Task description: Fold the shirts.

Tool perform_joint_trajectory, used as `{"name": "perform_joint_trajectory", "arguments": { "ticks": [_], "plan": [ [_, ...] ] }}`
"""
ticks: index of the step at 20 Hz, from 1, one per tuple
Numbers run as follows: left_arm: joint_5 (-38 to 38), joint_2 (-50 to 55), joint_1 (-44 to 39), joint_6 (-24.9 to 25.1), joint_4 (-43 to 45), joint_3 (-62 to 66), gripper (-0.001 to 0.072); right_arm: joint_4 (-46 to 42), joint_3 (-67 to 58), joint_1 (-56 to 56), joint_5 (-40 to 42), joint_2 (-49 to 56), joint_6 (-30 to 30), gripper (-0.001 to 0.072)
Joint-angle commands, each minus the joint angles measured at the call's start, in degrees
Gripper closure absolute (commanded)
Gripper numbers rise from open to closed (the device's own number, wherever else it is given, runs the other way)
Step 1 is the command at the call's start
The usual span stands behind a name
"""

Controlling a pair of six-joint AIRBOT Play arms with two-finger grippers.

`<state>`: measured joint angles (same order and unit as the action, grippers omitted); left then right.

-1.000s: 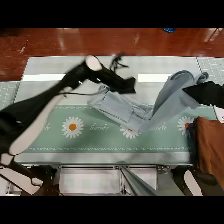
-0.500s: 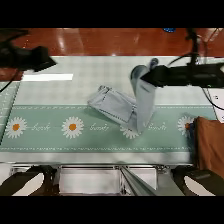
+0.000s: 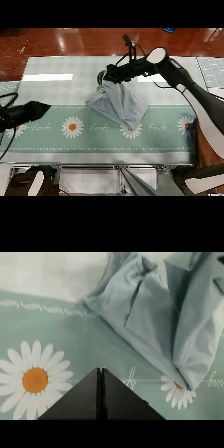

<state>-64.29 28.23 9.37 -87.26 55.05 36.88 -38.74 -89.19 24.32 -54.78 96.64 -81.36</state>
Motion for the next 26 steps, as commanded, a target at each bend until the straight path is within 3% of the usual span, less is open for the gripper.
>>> {"name": "perform_joint_trajectory", "arguments": {
  "ticks": [1, 2, 8, 11, 14, 16, 18, 21, 26],
  "plan": [
    [1.11, -2.14, 0.13, 0.22, -2.38, -6.99, 0.0691, 0.59, -2.14, 2.12, 0.09, 5.16, -1.16, 0.0541],
    [1.73, -2.01, 0.13, 0.35, -2.38, -7.37, 0.0691, 1.27, -2.16, 2.29, -1.38, 5.46, -1.07, 0.0293],
    [6.43, -0.28, 0.13, 0.61, -3.08, -7.39, 0.0691, -3.30, -2.16, -6.75, -17.09, -2.08, -1.57, 0.0301],
    [6.43, 0.22, 0.13, 0.61, -4.09, -7.39, 0.0691, -20.65, -0.39, -13.86, -22.91, -13.84, -5.49, 0.0301],
    [6.45, 0.22, 0.13, 0.63, -4.09, -7.39, 0.0691, -37.88, 15.78, -17.16, -17.14, -29.70, -14.05, 0.0301],
    [6.49, 0.22, 0.13, 0.63, -4.09, -7.39, 0.0691, -41.40, 33.44, -17.59, -6.36, -40.96, -23.37, 0.0301],
    [6.47, 0.22, 0.13, 0.63, -4.09, -7.39, 0.0691, -38.14, 49.44, -17.22, 5.57, -48.22, -31.65, 0.0302],
    [6.45, 0.24, 0.13, 0.61, -4.09, -7.39, 0.0691, -24.81, 62.16, -17.31, 15.96, -47.80, -32.63, 0.0302],
    [6.45, 0.24, 0.13, 0.63, -4.09, -7.39, 0.0691, -0.59, 62.23, -17.29, 18.27, -34.82, -13.77, 0.0302]
  ]
}}
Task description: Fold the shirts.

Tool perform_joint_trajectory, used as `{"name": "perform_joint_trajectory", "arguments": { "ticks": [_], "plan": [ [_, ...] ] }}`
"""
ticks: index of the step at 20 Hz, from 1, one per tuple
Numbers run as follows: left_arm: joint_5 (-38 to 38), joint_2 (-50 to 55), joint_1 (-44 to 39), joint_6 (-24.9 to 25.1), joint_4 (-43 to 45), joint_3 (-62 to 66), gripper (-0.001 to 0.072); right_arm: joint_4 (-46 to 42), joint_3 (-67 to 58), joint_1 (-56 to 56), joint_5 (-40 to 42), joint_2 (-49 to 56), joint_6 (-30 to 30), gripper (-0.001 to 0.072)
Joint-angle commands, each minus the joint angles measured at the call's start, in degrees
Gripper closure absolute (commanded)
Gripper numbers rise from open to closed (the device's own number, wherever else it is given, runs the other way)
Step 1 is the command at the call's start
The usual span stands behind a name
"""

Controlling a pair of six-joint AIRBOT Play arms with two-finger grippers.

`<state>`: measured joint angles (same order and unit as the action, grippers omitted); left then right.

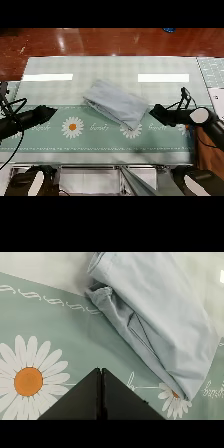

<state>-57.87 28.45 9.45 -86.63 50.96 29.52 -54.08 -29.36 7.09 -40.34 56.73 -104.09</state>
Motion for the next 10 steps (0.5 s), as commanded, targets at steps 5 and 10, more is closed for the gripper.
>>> {"name": "perform_joint_trajectory", "arguments": {
  "ticks": [5, 10],
  "plan": [
    [0.02, 0.09, 0.04, -0.02, 0.00, -0.02, 0.0691, 29.05, -2.93, 0.72, -1.36, 18.14, 22.97, 0.0302],
    [0.02, 0.50, 0.04, -0.02, 0.00, -0.02, 0.0691, 30.67, -14.08, 5.90, -4.59, 26.32, 28.15, 0.0594]
  ]
}}
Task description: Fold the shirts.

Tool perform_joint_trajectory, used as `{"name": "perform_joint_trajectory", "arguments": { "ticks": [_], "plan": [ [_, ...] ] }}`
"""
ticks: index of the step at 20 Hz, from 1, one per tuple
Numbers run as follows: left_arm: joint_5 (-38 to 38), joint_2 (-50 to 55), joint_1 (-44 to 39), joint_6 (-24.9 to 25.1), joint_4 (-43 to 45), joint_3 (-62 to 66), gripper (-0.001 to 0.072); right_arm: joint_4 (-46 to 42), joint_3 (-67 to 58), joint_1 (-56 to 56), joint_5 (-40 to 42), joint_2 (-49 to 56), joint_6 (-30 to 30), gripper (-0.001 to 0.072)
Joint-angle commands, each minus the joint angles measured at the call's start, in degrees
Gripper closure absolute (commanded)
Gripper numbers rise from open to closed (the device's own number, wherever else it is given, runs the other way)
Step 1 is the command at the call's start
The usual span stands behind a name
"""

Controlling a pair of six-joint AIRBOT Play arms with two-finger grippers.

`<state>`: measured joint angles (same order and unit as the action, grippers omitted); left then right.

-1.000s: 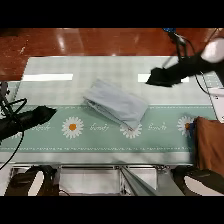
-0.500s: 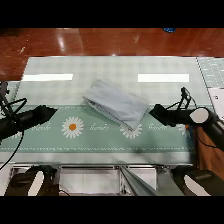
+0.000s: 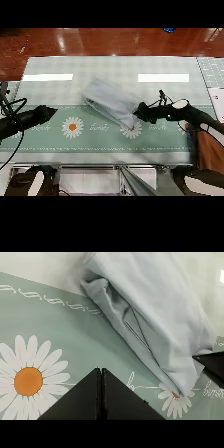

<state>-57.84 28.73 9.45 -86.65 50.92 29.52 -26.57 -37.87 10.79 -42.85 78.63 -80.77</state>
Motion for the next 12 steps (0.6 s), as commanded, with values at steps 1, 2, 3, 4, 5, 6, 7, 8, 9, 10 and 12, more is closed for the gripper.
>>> {"name": "perform_joint_trajectory", "arguments": {
  "ticks": [1, 2, 3, 4, 5, 6, 7, 8, 9, 10, 12],
  "plan": [
    [0.00, 0.31, 0.04, 0.00, 0.04, -0.02, 0.0691, 3.26, -8.33, 2.45, -2.84, 4.72, 7.37, 0.0689],
    [-0.04, 0.42, 0.04, 0.00, 0.04, -0.02, 0.0691, 3.04, -11.58, 2.49, -3.89, 4.70, 8.00, 0.0689],
    [-0.02, 0.57, 0.04, 0.00, 0.04, -0.02, 0.0691, 2.73, -15.17, 2.47, -5.27, 4.70, 8.33, 0.0690],
    [0.00, 0.61, 0.04, 0.00, 0.04, -0.02, 0.0691, 2.08, -19.61, 2.47, -6.36, 4.70, 8.63, 0.0690],
    [0.00, 0.63, 0.04, 0.02, 0.07, -0.02, 0.0691, 2.03, -24.00, 2.47, -7.37, 4.70, 8.63, 0.0690],
    [0.00, 0.63, 0.04, 0.02, 0.07, -0.02, 0.0691, 1.97, -29.07, 2.47, -8.26, 4.70, 8.63, 0.0690],
    [0.02, 0.63, 0.04, 0.02, 0.07, -0.02, 0.0691, 1.97, -33.88, 2.47, -8.66, 4.70, 8.52, 0.0690],
    [0.00, 0.63, 0.04, 0.02, 0.07, -0.02, 0.0691, 1.20, -39.06, 2.47, -9.07, 4.70, 7.91, 0.0691],
    [0.00, 0.63, 0.04, 0.02, 0.07, -0.02, 0.0691, -0.83, -44.30, 2.47, -9.25, 4.72, 6.32, 0.0691],
    [0.00, 0.63, 0.04, 0.02, 0.09, -0.02, 0.0691, -3.89, -48.96, 2.45, -9.62, 4.70, 4.24, 0.0691],
    [0.00, 0.63, 0.04, 0.02, 0.07, -0.02, 0.0691, -11.78, -57.77, 1.44, -11.72, 4.70, -1.33, 0.0691]
  ]
}}
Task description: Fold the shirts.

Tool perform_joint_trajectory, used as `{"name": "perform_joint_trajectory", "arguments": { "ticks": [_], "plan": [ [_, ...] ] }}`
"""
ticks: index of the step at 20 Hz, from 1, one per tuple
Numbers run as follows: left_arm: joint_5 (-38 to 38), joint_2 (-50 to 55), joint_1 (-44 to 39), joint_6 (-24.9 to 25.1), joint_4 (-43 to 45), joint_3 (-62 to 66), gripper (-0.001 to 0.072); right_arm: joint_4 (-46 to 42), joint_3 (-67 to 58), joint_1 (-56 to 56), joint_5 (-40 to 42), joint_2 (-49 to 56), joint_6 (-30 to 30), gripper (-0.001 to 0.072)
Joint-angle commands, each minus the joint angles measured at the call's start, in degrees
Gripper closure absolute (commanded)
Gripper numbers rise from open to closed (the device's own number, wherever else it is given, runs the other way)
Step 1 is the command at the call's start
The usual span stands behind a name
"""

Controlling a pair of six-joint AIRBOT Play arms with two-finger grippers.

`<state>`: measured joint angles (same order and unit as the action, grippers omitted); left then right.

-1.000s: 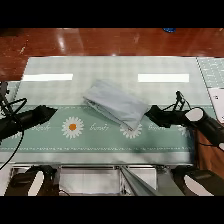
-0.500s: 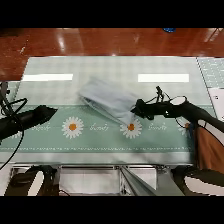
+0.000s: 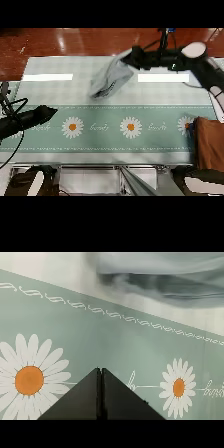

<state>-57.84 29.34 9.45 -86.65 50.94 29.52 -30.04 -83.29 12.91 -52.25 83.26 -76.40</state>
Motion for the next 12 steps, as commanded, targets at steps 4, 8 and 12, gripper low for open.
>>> {"name": "perform_joint_trajectory", "arguments": {
  "ticks": [4, 8, 12],
  "plan": [
    [0.00, 0.00, 0.04, 0.02, 0.04, -0.02, 0.0691, -18.73, -22.93, -7.74, -8.98, -1.29, -13.99, 0.0691],
    [-0.02, -0.07, 0.04, 0.02, 0.02, -0.02, 0.0691, -23.28, -23.91, -21.20, -15.17, -6.19, -19.76, 0.0691],
    [0.00, -0.11, 0.04, 0.07, 0.00, -0.02, 0.0691, -24.96, -23.89, -33.94, -25.49, -10.01, -25.05, 0.0690]
  ]
}}
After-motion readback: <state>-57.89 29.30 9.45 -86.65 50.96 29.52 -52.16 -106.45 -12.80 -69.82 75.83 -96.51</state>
